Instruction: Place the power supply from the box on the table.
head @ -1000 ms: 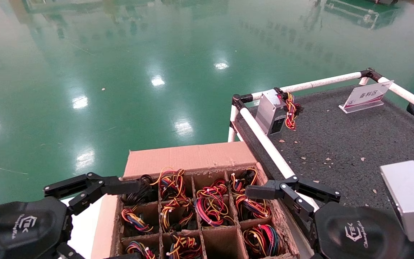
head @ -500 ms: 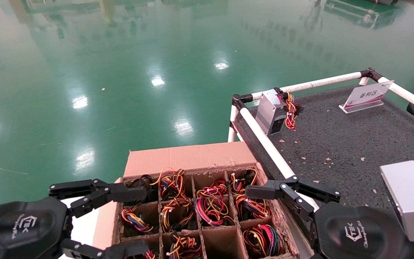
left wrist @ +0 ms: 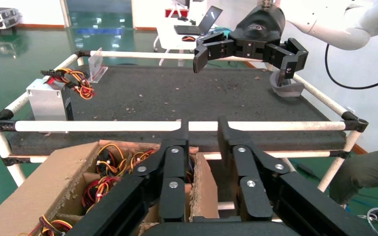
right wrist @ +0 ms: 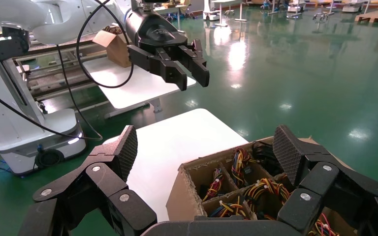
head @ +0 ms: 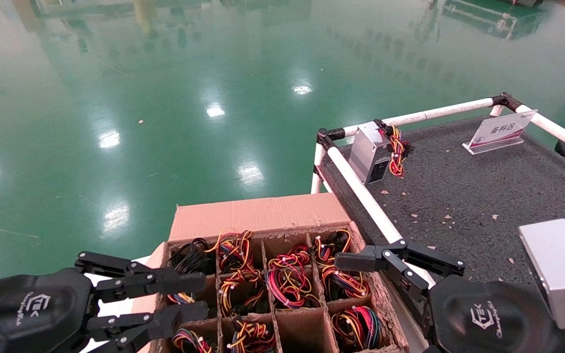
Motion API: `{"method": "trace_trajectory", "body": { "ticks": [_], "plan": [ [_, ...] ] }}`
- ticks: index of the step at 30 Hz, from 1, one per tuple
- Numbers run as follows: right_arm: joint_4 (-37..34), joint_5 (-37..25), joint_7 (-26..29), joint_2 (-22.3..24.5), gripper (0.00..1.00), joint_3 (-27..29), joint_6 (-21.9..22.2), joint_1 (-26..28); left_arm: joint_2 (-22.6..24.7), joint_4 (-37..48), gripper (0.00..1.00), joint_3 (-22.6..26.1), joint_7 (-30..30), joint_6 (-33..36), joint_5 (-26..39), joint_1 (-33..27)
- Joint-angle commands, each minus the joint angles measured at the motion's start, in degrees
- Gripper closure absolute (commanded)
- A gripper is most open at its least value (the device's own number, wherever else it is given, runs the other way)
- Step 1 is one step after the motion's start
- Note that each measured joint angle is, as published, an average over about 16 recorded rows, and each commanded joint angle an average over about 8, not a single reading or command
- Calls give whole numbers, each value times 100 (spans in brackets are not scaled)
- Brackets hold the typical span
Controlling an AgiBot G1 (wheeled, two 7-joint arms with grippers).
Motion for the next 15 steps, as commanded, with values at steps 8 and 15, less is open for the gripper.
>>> {"method": "trace_trajectory", "body": {
  "ticks": [8,15],
  "plan": [
    [0,0,0,0,0,0,0,0,0,0,100,0,0,0,0,0],
    [-5,-10,5,0,0,-6,8,-6,0,0,55,0,0,0,0,0]
  ]
}}
